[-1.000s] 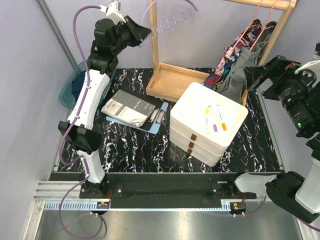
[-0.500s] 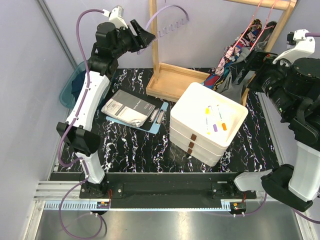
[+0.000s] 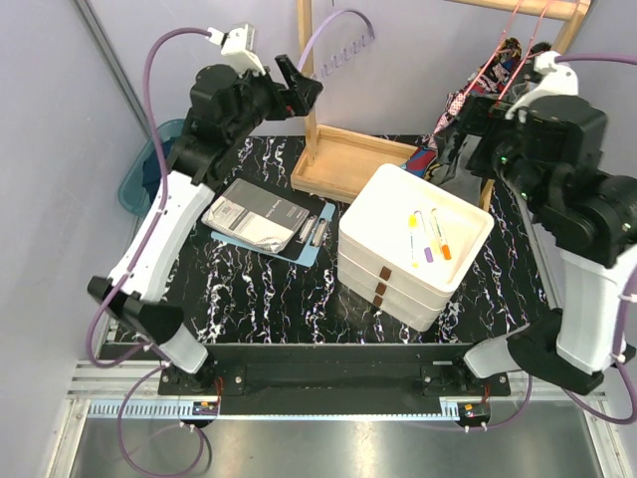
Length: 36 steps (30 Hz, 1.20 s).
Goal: Remove the shorts from the hanger
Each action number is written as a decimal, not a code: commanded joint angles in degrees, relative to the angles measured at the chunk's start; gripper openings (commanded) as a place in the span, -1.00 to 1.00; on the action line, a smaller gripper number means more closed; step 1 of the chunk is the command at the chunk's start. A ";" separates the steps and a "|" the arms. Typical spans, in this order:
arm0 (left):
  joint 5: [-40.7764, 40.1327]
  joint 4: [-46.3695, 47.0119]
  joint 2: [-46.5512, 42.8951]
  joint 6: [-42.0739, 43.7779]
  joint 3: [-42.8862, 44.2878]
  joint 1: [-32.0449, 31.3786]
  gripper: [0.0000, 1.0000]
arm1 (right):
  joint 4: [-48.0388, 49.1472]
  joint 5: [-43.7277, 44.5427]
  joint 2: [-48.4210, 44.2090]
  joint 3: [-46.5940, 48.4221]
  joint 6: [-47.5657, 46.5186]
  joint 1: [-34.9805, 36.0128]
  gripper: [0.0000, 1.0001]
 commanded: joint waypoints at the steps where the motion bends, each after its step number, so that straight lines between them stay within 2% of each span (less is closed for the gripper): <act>1: -5.56 3.34 -8.39 2.16 -5.98 -0.94 0.86 | -4.92 -1.85 3.34 0.19 3.73 0.05 0.99; 6: -5.13 0.62 -17.37 2.95 -13.81 -0.86 0.88 | -2.99 1.49 8.09 2.65 5.75 -0.92 1.00; 11: -2.41 -4.83 -28.44 2.52 -20.66 -0.94 0.87 | 4.65 5.01 12.65 3.18 7.42 -5.40 1.00; 19: 2.42 -7.92 -41.80 -3.81 -31.57 -0.86 0.85 | 8.69 3.35 26.18 16.71 4.79 -13.57 0.95; 20: 3.13 -8.35 -42.34 -3.82 -32.01 -0.85 0.85 | 9.83 2.73 26.46 16.54 4.35 -14.80 0.93; 21: 3.39 -8.62 -42.87 -3.73 -32.45 -0.85 0.85 | 12.02 2.11 26.63 15.49 3.22 -15.33 0.80; 23: 4.27 -9.49 -42.96 -2.86 -32.02 -0.94 0.85 | 15.10 2.37 26.55 13.39 1.81 -16.12 0.68; 29: 5.42 -16.17 -40.50 2.15 -24.48 -0.94 0.85 | 19.76 4.30 27.77 12.32 0.75 -17.00 0.63; 36: 4.89 -19.78 -40.24 6.73 -22.88 -0.85 0.87 | 22.33 6.94 30.24 13.64 0.22 -18.06 0.52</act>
